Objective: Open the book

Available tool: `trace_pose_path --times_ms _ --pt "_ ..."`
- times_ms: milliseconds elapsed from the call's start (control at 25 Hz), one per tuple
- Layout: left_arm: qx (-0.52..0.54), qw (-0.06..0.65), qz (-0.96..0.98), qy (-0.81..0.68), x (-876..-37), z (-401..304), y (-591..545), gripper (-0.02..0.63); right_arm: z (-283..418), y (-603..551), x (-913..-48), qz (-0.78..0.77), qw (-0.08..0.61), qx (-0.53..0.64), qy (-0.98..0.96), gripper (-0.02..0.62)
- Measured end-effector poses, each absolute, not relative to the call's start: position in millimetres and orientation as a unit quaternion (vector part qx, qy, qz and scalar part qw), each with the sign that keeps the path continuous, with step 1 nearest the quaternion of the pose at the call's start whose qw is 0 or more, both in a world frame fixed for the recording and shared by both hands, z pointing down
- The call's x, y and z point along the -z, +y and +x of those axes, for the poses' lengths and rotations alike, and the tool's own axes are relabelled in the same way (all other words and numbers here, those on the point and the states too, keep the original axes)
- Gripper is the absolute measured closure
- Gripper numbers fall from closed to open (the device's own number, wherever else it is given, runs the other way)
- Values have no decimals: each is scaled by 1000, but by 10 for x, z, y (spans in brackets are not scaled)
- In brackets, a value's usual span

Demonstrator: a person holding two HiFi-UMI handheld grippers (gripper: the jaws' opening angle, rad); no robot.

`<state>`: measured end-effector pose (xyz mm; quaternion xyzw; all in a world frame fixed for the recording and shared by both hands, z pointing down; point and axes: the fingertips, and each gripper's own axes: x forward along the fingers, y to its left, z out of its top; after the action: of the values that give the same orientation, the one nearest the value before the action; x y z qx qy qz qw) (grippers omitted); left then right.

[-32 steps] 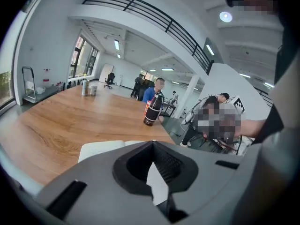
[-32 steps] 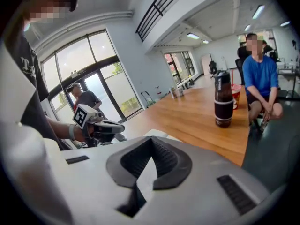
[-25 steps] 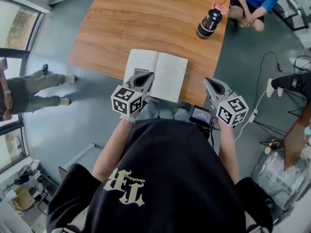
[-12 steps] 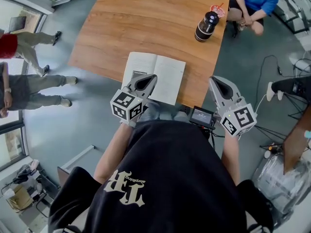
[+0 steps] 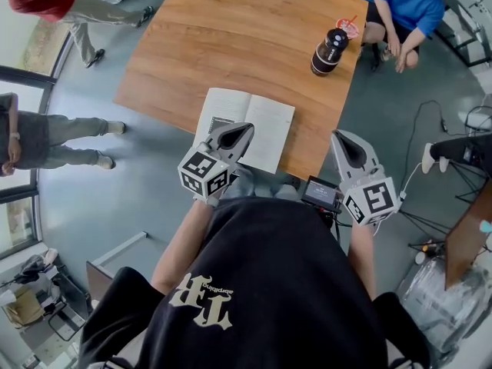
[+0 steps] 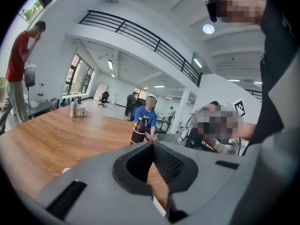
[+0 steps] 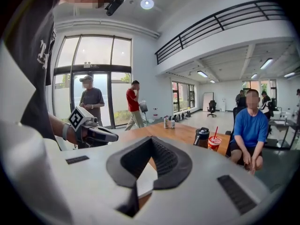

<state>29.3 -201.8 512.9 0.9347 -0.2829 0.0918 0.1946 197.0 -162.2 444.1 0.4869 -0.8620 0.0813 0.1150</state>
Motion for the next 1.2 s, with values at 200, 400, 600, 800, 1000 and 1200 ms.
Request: trace_pose_path --times_ms 200,400,600,800,1000,1200 --pt "-100 205 927 -297 -5248 342 -1851 601 2039 -1503 -4756 477 145 -95 -862 609" --pt "-100 223 914 -323 -5279 315 -1606 601 2007 -1282 -4960 446 177 -102 -872 609" --pt "-100 222 917 -316 -5245 278 -1508 601 1959 -1249 -5022 451 185 -110 -866 609" --pt "-105 218 924 -298 -5235 59 -1590 601 1829 -1292 -5010 487 169 -121 -849 609" --pt "-104 218 927 -285 -5223 -321 -1693 601 1447 -1381 -4902 507 159 -119 -839 609" --pt "-101 229 928 -275 -5247 -655 -1766 601 1171 -1433 -4820 519 163 -120 -830 609"
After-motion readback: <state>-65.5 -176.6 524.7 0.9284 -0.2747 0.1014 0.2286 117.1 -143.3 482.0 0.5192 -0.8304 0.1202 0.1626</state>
